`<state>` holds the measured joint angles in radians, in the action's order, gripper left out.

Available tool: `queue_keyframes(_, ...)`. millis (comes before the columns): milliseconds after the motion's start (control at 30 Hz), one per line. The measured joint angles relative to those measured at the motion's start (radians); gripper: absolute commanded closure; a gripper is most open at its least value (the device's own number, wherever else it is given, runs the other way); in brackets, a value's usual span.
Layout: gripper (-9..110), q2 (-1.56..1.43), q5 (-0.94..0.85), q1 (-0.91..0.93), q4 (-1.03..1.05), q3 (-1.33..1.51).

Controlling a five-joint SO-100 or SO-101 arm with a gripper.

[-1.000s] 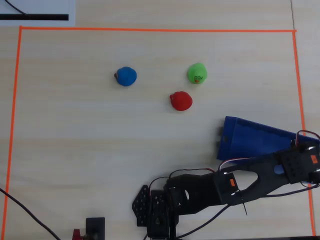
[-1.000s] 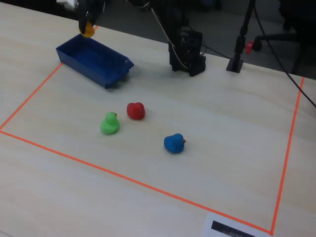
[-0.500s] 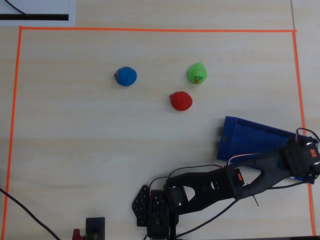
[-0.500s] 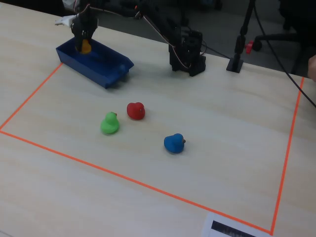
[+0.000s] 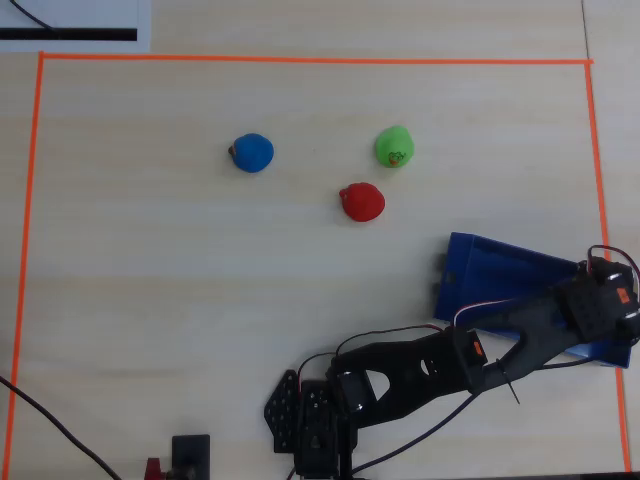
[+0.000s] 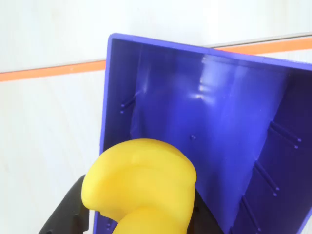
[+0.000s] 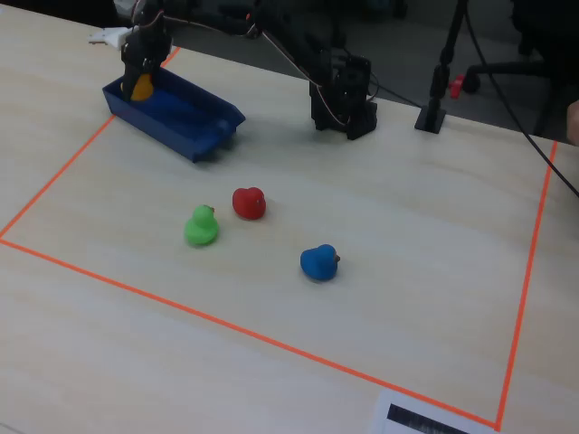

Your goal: Grasp yellow duck and put it into box.

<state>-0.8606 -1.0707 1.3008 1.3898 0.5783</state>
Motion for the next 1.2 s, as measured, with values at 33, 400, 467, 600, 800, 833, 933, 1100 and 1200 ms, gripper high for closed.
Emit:
queue_keyframes(33, 80, 0.000, 0.005, 0.000, 0.008, 0.000)
queue_keyframes(400, 67, 0.002, 0.014, 0.002, 0.037, 0.000)
queue_keyframes(467, 67, 0.000, 0.017, 0.003, 0.037, 0.000)
queue_keyframes(600, 68, 0.000, 0.025, 0.009, 0.037, -0.011)
queue_keyframes(800, 82, -0.043, 0.094, 0.012, 0.057, -0.091)
queue_keyframes(833, 86, -0.060, 0.103, 0.012, 0.064, -0.107)
queue_keyframes(933, 99, -0.133, 0.133, 0.012, 0.109, -0.127)
queue_keyframes(1100, 101, -0.339, 0.164, -0.020, 0.146, -0.066)
queue_keyframes(1200, 101, -0.525, 0.169, -0.083, 0.146, 0.071)
